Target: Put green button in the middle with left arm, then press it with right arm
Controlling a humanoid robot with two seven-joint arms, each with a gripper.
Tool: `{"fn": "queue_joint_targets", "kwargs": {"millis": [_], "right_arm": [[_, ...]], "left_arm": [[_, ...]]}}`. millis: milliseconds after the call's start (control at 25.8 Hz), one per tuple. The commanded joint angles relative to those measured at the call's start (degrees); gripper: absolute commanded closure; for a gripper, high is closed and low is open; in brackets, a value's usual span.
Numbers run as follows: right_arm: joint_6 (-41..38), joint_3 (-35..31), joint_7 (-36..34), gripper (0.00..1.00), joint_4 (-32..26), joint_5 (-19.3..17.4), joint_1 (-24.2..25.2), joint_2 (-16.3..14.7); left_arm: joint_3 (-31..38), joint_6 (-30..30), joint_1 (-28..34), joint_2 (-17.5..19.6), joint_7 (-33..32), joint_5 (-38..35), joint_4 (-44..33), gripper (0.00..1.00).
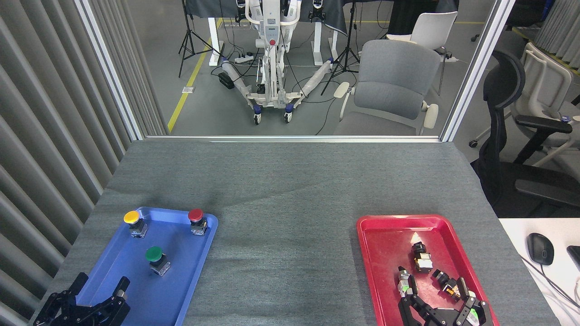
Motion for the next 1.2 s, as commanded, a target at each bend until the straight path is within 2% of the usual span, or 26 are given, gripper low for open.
{"fn": "queue_joint_targets", "kwargs": {"millis": [0,271,465,620,1162], "right_arm": [[0.00,-0.22,0.67,0.00,-0.04,-0.37,-0.09,0.12],[0.53,-0.92,0.23,0.00,0.05,-1.16,-0.09,-1.03],[1.41,0.48,0.23,0.00,0.75,-7.22,-1.67,-3.31],[1.50,2.51,0.05,0.00,0.75,-7.31,-1.05,-3.05],[1.14,1.89,-0.12,0.00,0.75,-7.58,0.44,-3.75]], "left_arm": [[0.00,-0.22,-0.85,0.19,-0.21,0.09,1.50,0.01],[0.09,-2.77,-0.06,0.28,0.23,0.18,-0.69,0.01],[-0.09,-2.86,-0.85,0.80,-0.21,-0.52,-0.25,0.01],[0.00,-3.21,-0.94,1.33,-0.56,-0.43,-0.25,0.01],[0.09,-3.30,-0.94,1.24,-0.21,-0.08,-0.87,0.01]]}}
